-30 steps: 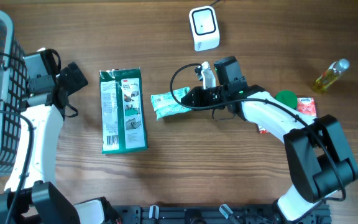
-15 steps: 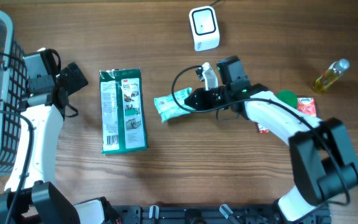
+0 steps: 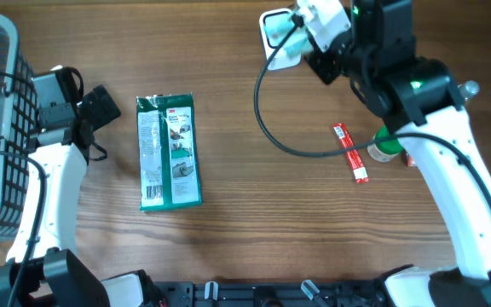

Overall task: Scan the item barcode
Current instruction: 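Lift the light-green packet up to the white scanner, then carry the packet right and release it beside the jar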

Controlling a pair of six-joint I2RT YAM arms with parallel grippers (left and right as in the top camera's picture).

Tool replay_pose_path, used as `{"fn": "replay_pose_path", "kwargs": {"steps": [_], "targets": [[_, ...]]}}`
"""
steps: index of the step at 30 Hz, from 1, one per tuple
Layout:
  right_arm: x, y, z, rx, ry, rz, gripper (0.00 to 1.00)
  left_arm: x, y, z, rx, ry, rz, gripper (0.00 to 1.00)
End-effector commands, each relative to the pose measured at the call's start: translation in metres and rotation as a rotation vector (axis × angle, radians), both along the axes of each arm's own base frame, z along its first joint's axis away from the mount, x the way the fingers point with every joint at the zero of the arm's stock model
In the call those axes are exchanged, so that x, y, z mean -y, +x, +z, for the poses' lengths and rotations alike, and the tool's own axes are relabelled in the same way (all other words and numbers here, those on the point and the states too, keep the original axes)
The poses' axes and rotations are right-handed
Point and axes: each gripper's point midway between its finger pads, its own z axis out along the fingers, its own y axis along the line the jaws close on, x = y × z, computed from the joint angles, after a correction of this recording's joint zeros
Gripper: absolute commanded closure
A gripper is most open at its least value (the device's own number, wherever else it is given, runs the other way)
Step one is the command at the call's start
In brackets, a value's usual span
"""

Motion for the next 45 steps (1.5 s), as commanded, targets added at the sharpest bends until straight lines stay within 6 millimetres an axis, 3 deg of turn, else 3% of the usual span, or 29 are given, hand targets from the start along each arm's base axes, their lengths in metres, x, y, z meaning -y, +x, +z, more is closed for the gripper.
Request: {"fn": "replay_pose_path", "kwargs": {"steps": [1,4,8,14,15,20,32,36,38,40,43,45], "targets": [[0.019,0.045,-0.036,0.035,-0.21,-0.098,0.96,-0.002,0.002,0.009,0.021,0.012,-0.006,0.0],[0.017,0.088,-0.08,0.061,-0.324,-0.157,0.96,-0.002,0.002,0.009,0.021,0.012,-0.006,0.0],[0.011,0.121,-0.114,0.136,-0.493,-0.234,0.96,-0.002,0.002,0.009,0.021,0.012,-0.006,0.0],[-0.013,0.14,-0.151,0.219,-0.747,-0.221,0.96,-0.002,0.002,0.009,0.021,0.012,-0.006,0.0],[-0.019,0.139,-0.163,0.206,-0.784,-0.188,0.96,-0.002,0.002,0.009,0.022,0.012,-0.005,0.0],[-0.034,0.133,-0.189,0.168,-0.799,-0.145,0.96,-0.002,0.002,0.009,0.021,0.012,-0.006,0.0],[-0.075,0.102,-0.238,-0.005,-0.587,-0.012,0.96,-0.002,0.002,0.009,0.021,0.012,-0.006,0.0],[-0.058,0.108,-0.222,0.019,-0.58,-0.11,0.96,-0.002,0.002,0.009,0.021,0.012,-0.006,0.0],[-0.051,0.111,-0.19,0.058,-0.501,-0.173,0.96,-0.002,0.002,0.009,0.021,0.012,-0.006,0.0],[-0.041,0.108,-0.143,0.105,-0.393,-0.232,0.96,-0.002,0.002,0.009,0.021,0.012,-0.006,0.0],[-0.031,0.081,-0.087,0.087,-0.232,-0.239,0.96,-0.002,0.002,0.009,0.021,0.012,-0.006,0.0],[-0.031,0.046,-0.071,-0.033,-0.101,-0.166,0.96,-0.002,0.002,0.009,0.021,0.012,-0.006,0.0]]}}
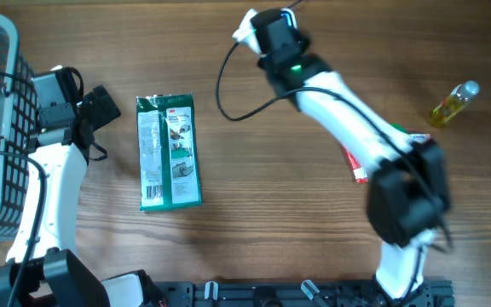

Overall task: Scan the item barcode
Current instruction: 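Carry the packet right and release it beside the jar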

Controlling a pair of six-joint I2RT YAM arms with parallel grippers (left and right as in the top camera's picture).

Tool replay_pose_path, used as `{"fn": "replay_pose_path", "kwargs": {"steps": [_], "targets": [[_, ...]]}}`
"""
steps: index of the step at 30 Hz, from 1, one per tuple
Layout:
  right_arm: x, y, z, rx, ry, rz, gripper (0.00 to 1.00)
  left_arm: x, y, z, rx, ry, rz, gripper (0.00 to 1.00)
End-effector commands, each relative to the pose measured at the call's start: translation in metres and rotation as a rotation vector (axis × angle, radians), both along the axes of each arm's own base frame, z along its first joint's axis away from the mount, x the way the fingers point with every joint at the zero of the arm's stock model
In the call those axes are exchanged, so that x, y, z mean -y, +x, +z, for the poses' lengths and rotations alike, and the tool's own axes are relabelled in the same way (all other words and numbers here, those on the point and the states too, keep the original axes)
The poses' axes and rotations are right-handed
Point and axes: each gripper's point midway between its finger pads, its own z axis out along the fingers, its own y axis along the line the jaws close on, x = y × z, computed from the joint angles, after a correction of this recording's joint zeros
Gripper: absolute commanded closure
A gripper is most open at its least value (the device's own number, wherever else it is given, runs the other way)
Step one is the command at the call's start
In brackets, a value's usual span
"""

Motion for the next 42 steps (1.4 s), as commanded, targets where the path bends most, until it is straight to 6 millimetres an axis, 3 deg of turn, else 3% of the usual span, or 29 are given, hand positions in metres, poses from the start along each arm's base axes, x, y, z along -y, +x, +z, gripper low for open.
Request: {"fn": "replay_pose_path", "kwargs": {"steps": [1,3,5,7,11,15,16,17,18,21,22,24,27,30,32,38,42], "targets": [[-0.005,-0.058,0.076,-0.083,0.377,0.05,0.96,-0.002,0.002,0.009,0.021,0.012,-0.005,0.0],[-0.009,-0.102,0.062,-0.309,0.494,0.09,0.96,-0.002,0.002,0.009,0.021,0.012,-0.005,0.0],[-0.003,-0.153,0.033,-0.588,0.54,0.07,0.96,-0.002,0.002,0.009,0.021,0.012,-0.005,0.0],[0.009,-0.184,0.007,-0.761,0.516,0.015,0.96,-0.002,0.002,0.009,0.021,0.012,-0.005,0.0],[0.037,-0.213,-0.049,-0.887,0.397,-0.093,0.96,-0.002,0.002,0.009,0.021,0.012,-0.005,0.0],[0.072,-0.211,-0.1,-0.827,0.232,-0.187,0.96,-0.002,0.002,0.009,0.021,0.012,-0.005,0.0],[0.078,-0.205,-0.108,-0.784,0.206,-0.201,0.9,-0.002,0.002,0.009,0.021,0.012,-0.005,0.0],[0.082,-0.197,-0.112,-0.74,0.198,-0.225,0.69,-0.002,0.002,0.009,0.021,0.012,-0.005,0.0],[0.084,-0.188,-0.114,-0.689,0.213,-0.269,0.41,-0.002,0.002,0.009,0.021,0.012,-0.005,0.0],[0.077,-0.165,-0.113,-0.576,0.334,-0.354,0.34,-0.002,0.002,0.009,0.021,0.012,-0.005,0.0],[0.073,-0.157,-0.111,-0.541,0.391,-0.391,0.28,-0.002,0.002,0.009,0.021,0.012,-0.005,0.0],[0.059,-0.143,-0.105,-0.489,0.59,-0.512,0.28,-0.002,0.002,0.009,0.021,0.012,-0.005,0.0],[0.014,-0.153,-0.101,-0.641,0.935,-0.632,0.47,-0.002,0.002,0.009,0.021,0.012,-0.005,0.0],[0.002,-0.162,-0.108,-0.679,0.961,-0.691,0.8,-0.002,0.002,0.009,0.021,0.012,-0.005,0.0],[0.0,-0.164,-0.119,-0.649,0.937,-0.762,0.92,-0.002,0.002,0.009,0.021,0.012,-0.005,0.0],[-0.023,-0.178,-0.165,-0.668,0.862,-0.85,0.93,-0.002,0.002,0.009,0.022,0.012,-0.005,0.0],[-0.023,-0.188,-0.193,-0.709,0.797,-0.879,0.95,-0.002,0.002,0.009,0.021,0.012,-0.005,0.0]]}}
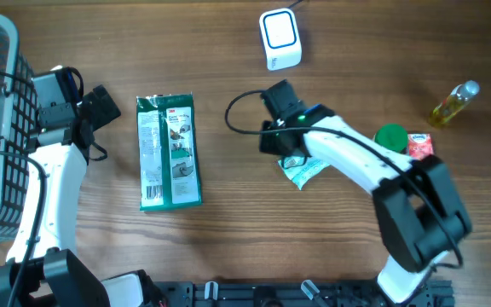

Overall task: Scan the item barcode
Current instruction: 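Carry the packet right and release it beside the jar, then move the right gripper to the green gloves pack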

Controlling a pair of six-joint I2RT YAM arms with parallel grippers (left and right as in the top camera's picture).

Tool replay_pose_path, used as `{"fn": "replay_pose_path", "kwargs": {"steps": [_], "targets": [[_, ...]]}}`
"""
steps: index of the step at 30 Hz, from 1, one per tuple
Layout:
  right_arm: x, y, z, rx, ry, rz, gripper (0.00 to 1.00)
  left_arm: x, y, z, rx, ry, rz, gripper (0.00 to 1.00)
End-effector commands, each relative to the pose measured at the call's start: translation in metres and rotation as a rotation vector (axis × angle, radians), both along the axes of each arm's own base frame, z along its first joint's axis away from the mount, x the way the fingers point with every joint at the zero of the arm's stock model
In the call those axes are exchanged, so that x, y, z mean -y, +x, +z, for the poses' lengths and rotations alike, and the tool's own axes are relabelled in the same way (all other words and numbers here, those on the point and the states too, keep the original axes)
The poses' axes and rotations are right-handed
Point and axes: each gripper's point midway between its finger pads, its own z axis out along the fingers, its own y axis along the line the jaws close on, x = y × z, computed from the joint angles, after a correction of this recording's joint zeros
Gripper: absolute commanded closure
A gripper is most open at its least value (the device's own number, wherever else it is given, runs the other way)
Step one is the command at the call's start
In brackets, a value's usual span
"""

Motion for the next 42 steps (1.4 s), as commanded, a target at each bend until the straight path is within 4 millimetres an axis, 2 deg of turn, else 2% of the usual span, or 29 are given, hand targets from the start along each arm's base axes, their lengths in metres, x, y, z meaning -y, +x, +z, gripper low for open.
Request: {"fn": "replay_pose_path", "kwargs": {"steps": [1,5,7,9,12,14,16,18,20,23,24,26,28,29,32,33,35,37,39,42], "targets": [[0.012,-0.009,-0.029,-0.069,-0.07,-0.045,0.95,-0.002,0.002,0.009,0.022,0.012,-0.006,0.0],[0.046,-0.024,-0.028,-0.159,-0.16,-0.018,0.95,-0.002,0.002,0.009,0.022,0.012,-0.006,0.0],[0.073,-0.033,-0.028,-0.217,-0.23,-0.031,0.95,-0.002,0.002,0.009,0.022,0.012,-0.006,0.0],[0.11,-0.04,-0.026,-0.264,-0.344,-0.065,0.95,-0.002,0.002,0.009,0.022,0.012,-0.006,0.0],[0.149,-0.043,-0.021,-0.3,-0.448,-0.12,0.94,-0.002,0.002,0.009,0.022,0.012,-0.006,0.0],[0.164,-0.04,-0.02,-0.298,-0.467,-0.154,0.94,-0.002,0.002,0.009,0.022,0.012,-0.006,0.0],[0.164,-0.037,-0.021,-0.299,-0.444,-0.165,0.93,-0.002,0.002,0.009,0.022,0.012,-0.006,0.0],[0.148,-0.033,-0.019,-0.305,-0.363,-0.109,0.9,-0.002,0.002,0.009,0.022,0.012,-0.006,0.0],[0.114,-0.023,-0.01,-0.304,-0.194,-0.02,0.84,-0.002,0.002,0.009,0.022,0.012,-0.006,0.0],[0.039,-0.011,0.019,-0.268,0.155,0.137,0.8,-0.002,0.002,0.009,0.022,0.012,-0.006,0.0],[-0.002,-0.004,0.036,-0.204,0.318,0.237,0.8,-0.002,0.002,0.009,0.022,0.012,-0.006,0.0],[-0.046,0.002,0.048,-0.105,0.41,0.331,0.8,-0.002,0.002,0.009,0.022,0.012,-0.006,0.0],[-0.082,0.008,0.054,0.011,0.41,0.384,0.79,-0.002,0.002,0.009,0.022,0.012,-0.006,0.0],[-0.1,0.009,0.057,0.068,0.398,0.404,0.75,-0.002,0.002,0.009,0.022,0.012,-0.006,0.0],[-0.15,0.006,0.066,0.268,0.326,0.466,0.54,-0.002,0.002,0.009,0.022,0.012,-0.006,0.0],[-0.163,0.005,0.068,0.353,0.266,0.472,0.5,-0.002,0.002,0.009,0.022,0.012,-0.006,0.0],[-0.179,0.002,0.064,0.497,0.122,0.447,0.43,-0.002,0.002,0.009,0.022,0.012,-0.006,0.0],[-0.194,-0.005,0.058,0.57,0.062,0.446,0.43,-0.002,0.002,0.009,0.022,0.012,-0.006,0.0],[-0.216,-0.019,0.043,0.59,0.081,0.483,0.4,-0.002,0.002,0.009,0.022,0.012,-0.006,0.0],[-0.225,-0.026,0.011,0.571,0.066,0.508,0.4,-0.002,0.002,0.009,0.022,0.012,-0.006,0.0]]}}
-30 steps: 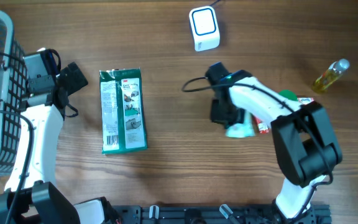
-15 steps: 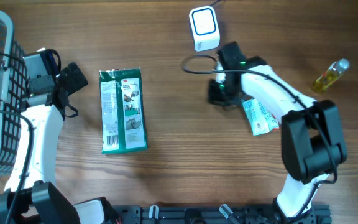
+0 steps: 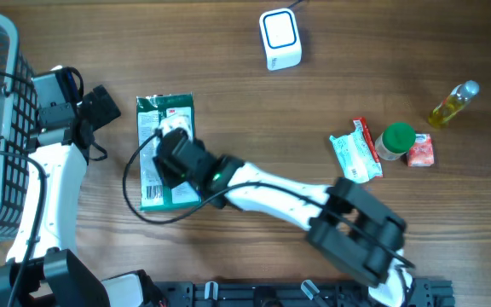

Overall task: Scan the item barcode
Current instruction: 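Move the right gripper to the green gloves pack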

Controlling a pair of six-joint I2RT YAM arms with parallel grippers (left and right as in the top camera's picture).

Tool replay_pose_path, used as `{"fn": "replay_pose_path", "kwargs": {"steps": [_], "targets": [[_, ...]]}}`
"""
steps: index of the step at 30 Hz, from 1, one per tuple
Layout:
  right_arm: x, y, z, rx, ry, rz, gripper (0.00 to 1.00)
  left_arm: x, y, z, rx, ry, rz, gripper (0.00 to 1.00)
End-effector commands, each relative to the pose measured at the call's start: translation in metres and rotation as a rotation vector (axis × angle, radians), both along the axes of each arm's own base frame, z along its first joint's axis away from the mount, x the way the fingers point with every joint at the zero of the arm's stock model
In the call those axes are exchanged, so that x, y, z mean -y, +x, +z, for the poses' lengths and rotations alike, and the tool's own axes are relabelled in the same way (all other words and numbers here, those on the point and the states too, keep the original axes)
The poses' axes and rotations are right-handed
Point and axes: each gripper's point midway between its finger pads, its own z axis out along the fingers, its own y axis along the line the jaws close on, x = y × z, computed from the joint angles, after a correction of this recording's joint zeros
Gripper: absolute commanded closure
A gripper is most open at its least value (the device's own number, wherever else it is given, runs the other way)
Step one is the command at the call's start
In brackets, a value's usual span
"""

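Note:
A green flat package (image 3: 162, 109) with a white printed label lies left of the table's middle in the overhead view. My right arm reaches across the table, and its gripper (image 3: 174, 152) is over the middle of the package, covering it. Its fingers cannot be made out. A black cable loops around the package's lower half. The white box scanner (image 3: 280, 38) stands at the far edge. My left gripper (image 3: 105, 104) hangs just left of the package's top, apart from it. Its jaws are too dark to read.
A dark wire basket stands at the left edge. At the right lie a white-green sachet (image 3: 350, 160), a red stick (image 3: 364, 135), a green-capped jar (image 3: 396, 140), a small red packet (image 3: 421, 151) and a yellow bottle (image 3: 453, 102).
My right gripper has moved from the table's middle, beside the white-green sachet, leftward onto the green package. The sachet now lies further right, against the red stick. The left arm is unchanged.
My right gripper was first at the white scanner at the far edge, with something white-green by it. It stayed over the scanner, then was at mid-table above the sachet. Now the sachet lies at the right and the gripper is over the green package.

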Motion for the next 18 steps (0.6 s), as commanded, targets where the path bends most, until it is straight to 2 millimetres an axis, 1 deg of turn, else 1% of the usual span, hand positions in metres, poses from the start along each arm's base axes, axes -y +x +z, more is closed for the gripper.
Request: {"fn": "replay_pose_path", "kwargs": {"steps": [1,2,3,5,8,9,12,14,18], "targets": [[0.014,0.013,-0.047,0.029,-0.107,-0.08,0.41,-0.002,0.002,0.009,0.021,0.012,-0.005,0.0],[0.022,0.017,-0.054,0.033,-0.14,-0.104,0.41,-0.002,0.002,0.009,0.021,0.012,-0.005,0.0],[0.035,0.024,-0.058,0.042,-0.185,-0.141,0.41,-0.002,0.002,0.009,0.021,0.012,-0.005,0.0],[0.051,0.031,-0.06,0.042,-0.232,-0.181,0.41,-0.002,0.002,0.009,0.021,0.012,-0.005,0.0],[0.078,0.034,-0.063,-0.014,-0.293,-0.232,0.41,-0.002,0.002,0.009,0.021,0.012,-0.005,0.0],[0.093,0.034,-0.064,-0.058,-0.31,-0.285,0.41,-0.002,0.002,0.009,0.021,0.012,-0.005,0.0],[0.131,0.037,-0.057,-0.156,-0.334,-0.428,0.41,-0.002,0.002,0.009,0.021,0.012,-0.005,0.0],[0.159,0.037,-0.047,-0.204,-0.37,-0.488,0.42,-0.002,0.002,0.009,0.021,0.012,-0.005,0.0],[0.189,0.03,-0.028,-0.241,-0.433,-0.517,0.41,-0.002,0.002,0.009,0.021,0.012,-0.005,0.0]]}}
